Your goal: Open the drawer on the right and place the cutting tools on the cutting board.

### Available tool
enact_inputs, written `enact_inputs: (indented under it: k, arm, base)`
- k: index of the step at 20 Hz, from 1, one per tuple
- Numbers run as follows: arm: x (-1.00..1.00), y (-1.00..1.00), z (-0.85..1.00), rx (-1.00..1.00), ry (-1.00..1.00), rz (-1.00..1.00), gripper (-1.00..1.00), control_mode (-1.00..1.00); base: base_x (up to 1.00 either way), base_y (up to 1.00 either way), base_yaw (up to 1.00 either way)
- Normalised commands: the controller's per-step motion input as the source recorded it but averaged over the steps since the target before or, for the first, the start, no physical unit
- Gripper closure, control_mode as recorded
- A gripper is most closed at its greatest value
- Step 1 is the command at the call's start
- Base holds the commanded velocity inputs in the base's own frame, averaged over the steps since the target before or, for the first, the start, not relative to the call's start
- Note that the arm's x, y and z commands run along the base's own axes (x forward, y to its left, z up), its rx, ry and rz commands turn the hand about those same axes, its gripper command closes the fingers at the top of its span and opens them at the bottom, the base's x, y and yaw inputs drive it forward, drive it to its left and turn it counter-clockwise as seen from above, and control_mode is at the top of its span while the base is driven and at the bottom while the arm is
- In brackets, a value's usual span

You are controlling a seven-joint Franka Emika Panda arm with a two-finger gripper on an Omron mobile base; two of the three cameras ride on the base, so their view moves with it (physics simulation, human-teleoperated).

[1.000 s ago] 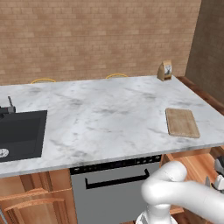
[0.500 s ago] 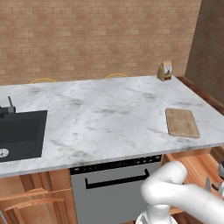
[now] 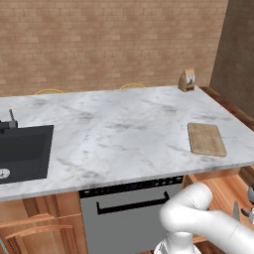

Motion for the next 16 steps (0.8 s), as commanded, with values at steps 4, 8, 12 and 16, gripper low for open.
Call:
enact_inputs:
  k: [4, 8, 12, 16]
  arm:
    - [-0.13, 0.01, -0.04, 0.00, -0.02, -0.01, 1.00, -1.00]
    - [-0.08, 0.14, 0.05, 0.00, 0.00, -0.04, 1.00, -1.00]
    - [-0.12, 0.16, 0.66, 0.00, -0.01, -0.05, 1.00, -1.00]
    - [-0.20, 0.27, 0.99, 0.00, 0.00, -0.05, 1.00, -1.00]
  base:
    - [0.00, 0.00, 0.00]
    - [0.00, 0.00, 0.00]
    - [0.00, 0.00, 0.00]
    - [0.00, 0.00, 0.00]
